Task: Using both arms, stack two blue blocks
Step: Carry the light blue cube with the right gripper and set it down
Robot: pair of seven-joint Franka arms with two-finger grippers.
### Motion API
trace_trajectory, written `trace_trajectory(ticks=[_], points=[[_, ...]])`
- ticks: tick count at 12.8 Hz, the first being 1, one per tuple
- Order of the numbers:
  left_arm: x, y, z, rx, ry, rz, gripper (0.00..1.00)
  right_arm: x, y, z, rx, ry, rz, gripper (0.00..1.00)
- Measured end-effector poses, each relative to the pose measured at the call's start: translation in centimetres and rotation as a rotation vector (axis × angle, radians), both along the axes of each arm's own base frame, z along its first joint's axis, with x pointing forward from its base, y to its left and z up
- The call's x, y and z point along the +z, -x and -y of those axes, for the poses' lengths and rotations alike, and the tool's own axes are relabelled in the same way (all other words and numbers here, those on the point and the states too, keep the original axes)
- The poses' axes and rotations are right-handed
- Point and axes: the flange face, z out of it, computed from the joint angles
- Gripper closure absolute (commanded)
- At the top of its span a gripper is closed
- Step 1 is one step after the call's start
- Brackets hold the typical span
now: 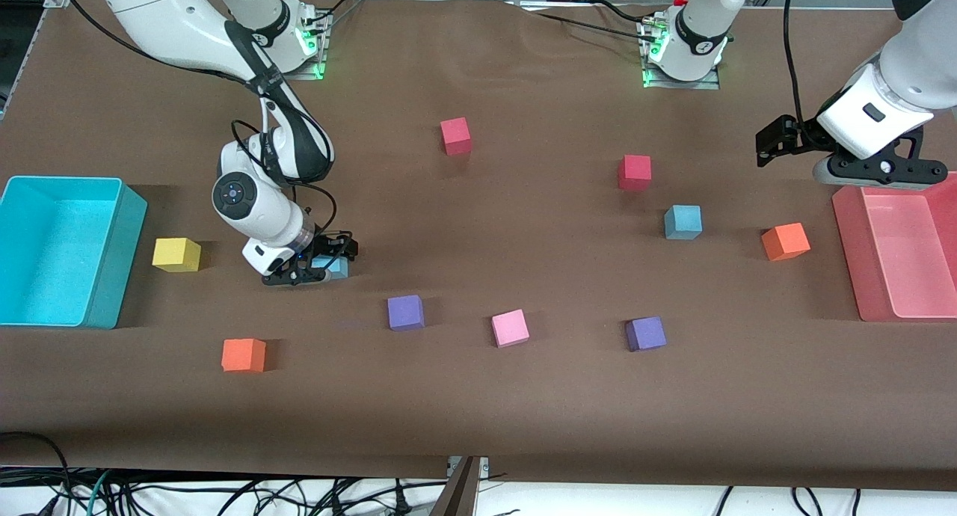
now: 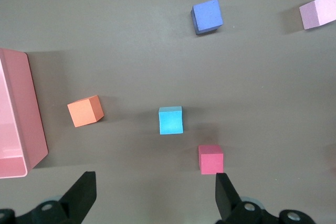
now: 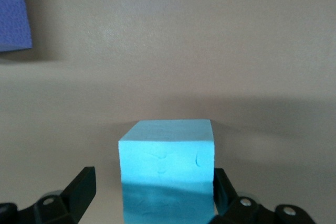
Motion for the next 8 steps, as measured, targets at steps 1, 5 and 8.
trace_trajectory(ticks=[1,5,8], points=[[0.0,0.0,0.0,0.0,0.0,0.0,0.0,-0.15,0.03,0.01,0.002,0.002,-0.001,0.3],[0.0,0.0,0.0,0.0,0.0,0.0,0.0,-0.18,0.03,0.03,0.012,0.009,0.001,0.66],[0.0,0.0,0.0,0.0,0.0,0.0,0.0,0.28,-0.37,-0.09,0.018,0.006,0.017,0.64]])
